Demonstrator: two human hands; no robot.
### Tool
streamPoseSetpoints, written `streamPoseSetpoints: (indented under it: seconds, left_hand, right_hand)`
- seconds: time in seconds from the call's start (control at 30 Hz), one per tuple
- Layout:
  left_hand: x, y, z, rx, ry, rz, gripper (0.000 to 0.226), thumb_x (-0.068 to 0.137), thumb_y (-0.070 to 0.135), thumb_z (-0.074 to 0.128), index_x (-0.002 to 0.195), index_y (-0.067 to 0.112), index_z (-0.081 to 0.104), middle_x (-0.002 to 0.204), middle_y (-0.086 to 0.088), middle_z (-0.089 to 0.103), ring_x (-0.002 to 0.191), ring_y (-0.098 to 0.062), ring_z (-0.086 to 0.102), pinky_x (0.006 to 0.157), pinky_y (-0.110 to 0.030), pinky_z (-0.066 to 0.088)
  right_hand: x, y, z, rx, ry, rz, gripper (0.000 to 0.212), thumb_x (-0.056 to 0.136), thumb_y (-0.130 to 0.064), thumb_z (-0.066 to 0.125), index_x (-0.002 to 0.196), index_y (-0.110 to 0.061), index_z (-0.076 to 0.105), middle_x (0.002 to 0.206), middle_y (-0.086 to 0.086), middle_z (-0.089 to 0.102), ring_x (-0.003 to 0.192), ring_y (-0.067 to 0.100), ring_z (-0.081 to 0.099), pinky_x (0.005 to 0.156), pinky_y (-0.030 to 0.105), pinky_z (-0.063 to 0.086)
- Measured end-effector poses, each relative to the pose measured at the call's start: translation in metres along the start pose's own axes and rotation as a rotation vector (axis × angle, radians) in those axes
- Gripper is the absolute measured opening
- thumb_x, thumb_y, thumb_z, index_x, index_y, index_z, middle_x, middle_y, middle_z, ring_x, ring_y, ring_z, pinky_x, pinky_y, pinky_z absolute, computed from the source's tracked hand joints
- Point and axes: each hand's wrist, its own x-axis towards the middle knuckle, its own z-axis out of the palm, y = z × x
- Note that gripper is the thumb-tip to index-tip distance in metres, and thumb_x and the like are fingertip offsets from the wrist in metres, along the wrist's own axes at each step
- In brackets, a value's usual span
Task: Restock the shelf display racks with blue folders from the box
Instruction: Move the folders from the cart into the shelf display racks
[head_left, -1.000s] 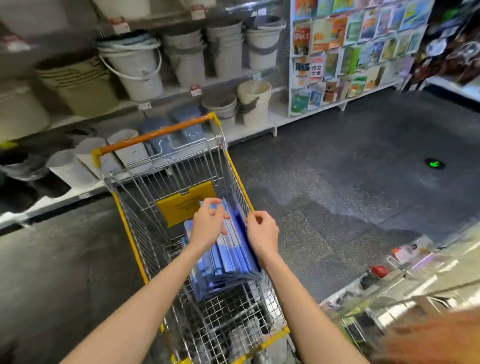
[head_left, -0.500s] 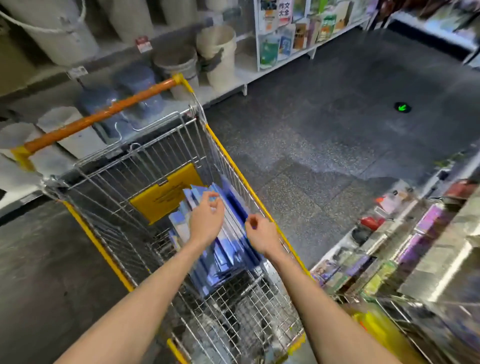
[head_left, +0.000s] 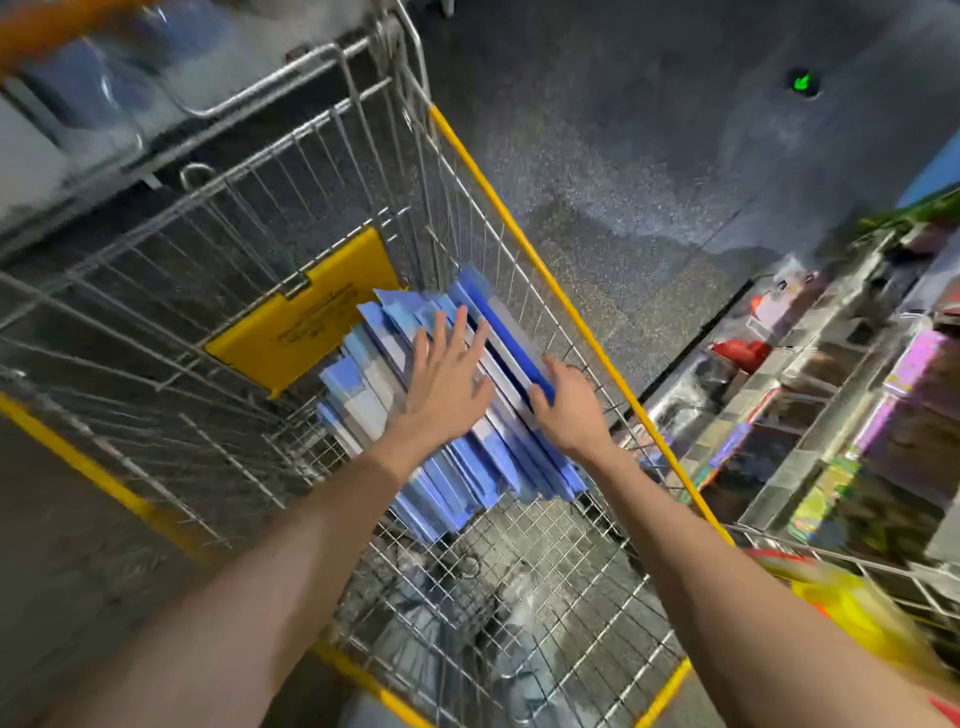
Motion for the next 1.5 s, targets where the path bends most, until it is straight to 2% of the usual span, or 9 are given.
streamPoseSetpoints:
  seconds: [0.23,0.47,0.7,0.9,1.0,1.1,1.3,1.4,1.5]
  left_hand:
    - [-0.006,-0.03,0.02,-0.032,0.089,0.073,0.064,0.105,0.044,0.033,0.162,0.023,0.012,0.169,-0.004,-0.005,0.156,-0.028,-0.008,0.124,-0.055,-0.005]
    - [-0.013,-0.042,0.02,-0.082,0.067,0.077,0.064,0.106,0.046,0.034,0.162,0.028,0.008,0.167,0.004,-0.014,0.155,-0.022,-0.014,0.123,-0.053,-0.004]
    - [-0.006,-0.046,0.006,-0.35,-0.064,0.019,0.06,0.106,0.038,0.041,0.161,0.034,0.014,0.166,0.017,-0.012,0.153,-0.01,-0.016,0.124,-0.058,0.002]
    - [-0.004,-0.012,-0.04,-0.81,0.002,-0.247,0.063,0.103,0.045,0.05,0.158,0.02,0.032,0.156,-0.003,0.044,0.144,-0.023,0.04,0.112,-0.032,0.034]
    - [-0.002,0.021,-0.061,-1.053,0.005,-0.37,0.084,0.093,0.069,0.051,0.158,0.02,0.029,0.157,-0.001,0.042,0.142,-0.024,0.042,0.114,-0.045,0.039]
    - [-0.008,0.065,-0.092,-1.38,-0.07,-0.521,0.107,0.079,0.081,0.057,0.16,0.021,0.018,0.164,-0.006,0.029,0.141,-0.036,0.043,0.084,-0.05,0.06]
    - [-0.042,0.13,-0.131,-1.376,0.205,-0.493,0.067,0.084,0.038,0.08,0.129,0.009,0.04,0.125,-0.009,0.057,0.09,-0.025,0.066,0.04,-0.031,0.054]
    - [-0.07,0.152,-0.146,-1.192,0.327,-0.457,0.046,0.082,0.034,0.073,0.114,0.009,0.052,0.113,-0.01,0.065,0.088,-0.028,0.069,0.055,-0.04,0.061]
    - [-0.107,0.173,-0.164,-1.053,0.412,-0.403,0.036,0.088,0.035,0.065,0.108,0.005,0.059,0.109,-0.014,0.069,0.101,-0.031,0.065,0.082,-0.033,0.048]
  right_hand:
    - [0.018,0.001,0.018,-0.047,-0.011,0.083,0.064,0.1,-0.05,0.049,0.146,-0.007,0.039,0.126,0.02,0.063,0.116,0.038,0.059,0.093,0.043,0.045]
    - [0.038,0.0,0.022,-0.027,-0.014,0.007,0.036,0.106,-0.031,0.041,0.122,0.0,0.05,0.086,0.018,0.064,0.072,0.032,0.057,0.064,0.033,0.036]
    - [0.04,-0.006,0.012,-0.098,-0.077,-0.018,0.019,0.106,-0.02,0.04,0.095,-0.005,0.044,0.092,0.026,0.065,0.076,0.038,0.06,0.063,0.035,0.034]
    - [0.007,-0.025,-0.019,-0.165,0.01,-0.096,0.022,0.106,-0.017,0.039,0.103,0.003,0.05,0.095,0.033,0.065,0.085,0.045,0.06,0.064,0.035,0.024]
    - [-0.012,-0.03,-0.036,-0.121,0.055,-0.141,0.019,0.104,-0.016,0.042,0.103,0.0,0.051,0.087,0.03,0.065,0.073,0.038,0.057,0.062,0.041,0.031]
    - [-0.039,-0.033,-0.059,-0.052,0.056,-0.185,0.012,0.103,-0.014,0.045,0.092,-0.012,0.043,0.071,0.014,0.051,0.065,0.024,0.039,0.063,0.039,0.034]
    - [-0.098,-0.035,-0.099,0.085,0.169,-0.297,0.01,0.103,-0.013,0.051,0.098,-0.005,0.051,0.072,0.018,0.059,0.066,0.036,0.049,0.064,0.03,0.026]
    - [-0.129,-0.029,-0.111,0.159,0.172,-0.343,0.017,0.102,-0.02,0.054,0.092,-0.013,0.042,0.065,-0.01,0.045,0.066,0.022,0.042,0.064,0.03,0.023]
    - [-0.162,-0.023,-0.125,0.253,0.167,-0.393,0.026,0.095,-0.03,0.066,0.091,-0.014,0.045,0.068,-0.013,0.046,0.062,0.008,0.042,0.064,0.029,0.03]
